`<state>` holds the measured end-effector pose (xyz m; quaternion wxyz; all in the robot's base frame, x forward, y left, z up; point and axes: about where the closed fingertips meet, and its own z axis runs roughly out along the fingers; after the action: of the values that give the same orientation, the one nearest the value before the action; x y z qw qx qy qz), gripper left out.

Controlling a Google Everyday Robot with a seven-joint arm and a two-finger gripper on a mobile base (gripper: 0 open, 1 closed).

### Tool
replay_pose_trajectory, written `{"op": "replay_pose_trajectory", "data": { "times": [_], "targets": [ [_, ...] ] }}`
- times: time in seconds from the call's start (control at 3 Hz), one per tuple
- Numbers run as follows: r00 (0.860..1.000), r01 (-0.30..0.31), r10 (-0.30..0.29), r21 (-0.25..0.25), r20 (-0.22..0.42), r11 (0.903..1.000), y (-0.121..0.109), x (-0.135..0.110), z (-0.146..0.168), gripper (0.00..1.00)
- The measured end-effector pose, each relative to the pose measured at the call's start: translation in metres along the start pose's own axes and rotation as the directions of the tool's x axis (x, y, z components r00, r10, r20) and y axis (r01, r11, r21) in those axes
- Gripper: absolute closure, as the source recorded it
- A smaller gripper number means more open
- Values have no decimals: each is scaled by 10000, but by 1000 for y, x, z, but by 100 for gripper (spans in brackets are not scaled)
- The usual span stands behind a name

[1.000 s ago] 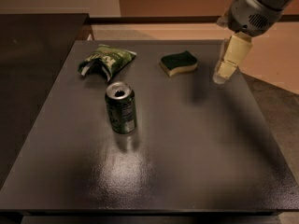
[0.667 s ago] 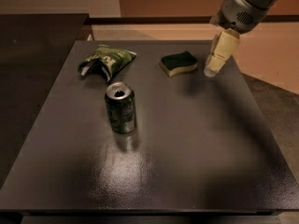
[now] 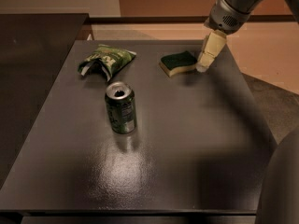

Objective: Pick sponge

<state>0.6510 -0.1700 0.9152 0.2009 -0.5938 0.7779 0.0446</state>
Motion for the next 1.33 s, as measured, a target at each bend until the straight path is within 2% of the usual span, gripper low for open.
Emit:
{"op": "replay_pose_trajectory", "data": {
  "times": [0.33,0.67,1.33],
  "targets": [
    [9999,-127,125,-235,-99,9996,-14,7,23,0],
    [9996,-240,230,-617,-155,9978,-18,8,46,0],
    [9996,-252,236,-1252,-141,9918,-10,1,78,0]
  ]
}}
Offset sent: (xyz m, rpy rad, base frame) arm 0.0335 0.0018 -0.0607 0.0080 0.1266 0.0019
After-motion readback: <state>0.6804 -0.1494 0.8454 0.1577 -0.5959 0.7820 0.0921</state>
